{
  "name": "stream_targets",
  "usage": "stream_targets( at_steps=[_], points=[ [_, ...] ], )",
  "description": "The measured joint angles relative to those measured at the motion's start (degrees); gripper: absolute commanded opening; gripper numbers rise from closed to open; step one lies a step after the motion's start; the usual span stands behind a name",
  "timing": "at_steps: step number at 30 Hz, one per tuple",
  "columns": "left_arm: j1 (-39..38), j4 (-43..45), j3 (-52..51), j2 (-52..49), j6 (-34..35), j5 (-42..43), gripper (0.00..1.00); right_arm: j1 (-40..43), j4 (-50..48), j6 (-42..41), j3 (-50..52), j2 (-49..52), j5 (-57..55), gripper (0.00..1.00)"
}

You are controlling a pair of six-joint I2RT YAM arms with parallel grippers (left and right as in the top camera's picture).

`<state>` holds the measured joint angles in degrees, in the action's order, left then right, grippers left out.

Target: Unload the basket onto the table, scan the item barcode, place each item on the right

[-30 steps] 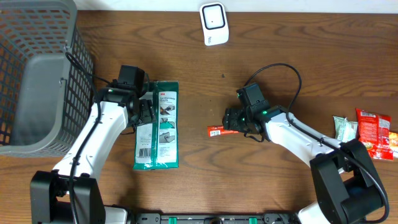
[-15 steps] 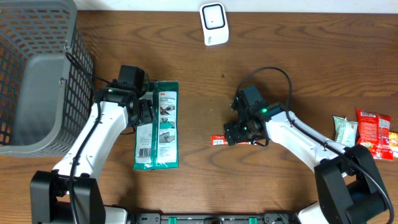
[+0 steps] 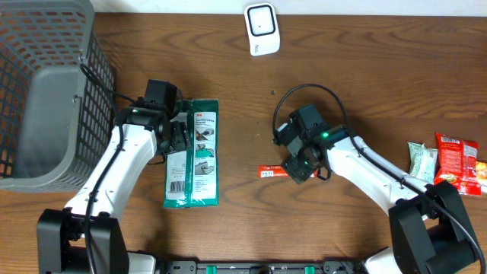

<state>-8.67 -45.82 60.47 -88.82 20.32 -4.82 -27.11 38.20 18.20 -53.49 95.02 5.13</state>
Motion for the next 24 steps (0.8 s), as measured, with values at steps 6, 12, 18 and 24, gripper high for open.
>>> stream_targets(
  at_steps=[6, 12, 18, 24],
  points=[
    [0.00, 0.00, 0.00, 0.00, 0.00, 0.00, 0.85, 0.00, 0.02, 5.25, 3.37, 0.00, -0.07, 0.63],
    [0.00, 0.00, 0.00, 0.00, 0.00, 0.00, 0.85, 0.00, -2.36, 7.43, 5.09, 0.00, -0.26, 0.43],
    [0.00, 0.00, 0.00, 0.00, 0.02, 0.00, 0.85, 0.00, -6.88, 5.29, 5.49, 0.00, 1.97, 0.33],
    [0.00, 0.00, 0.00, 0.00, 0.00, 0.00, 0.85, 0.00, -11.02, -6.67, 5.64, 0.00, 4.61, 0.28]
  ],
)
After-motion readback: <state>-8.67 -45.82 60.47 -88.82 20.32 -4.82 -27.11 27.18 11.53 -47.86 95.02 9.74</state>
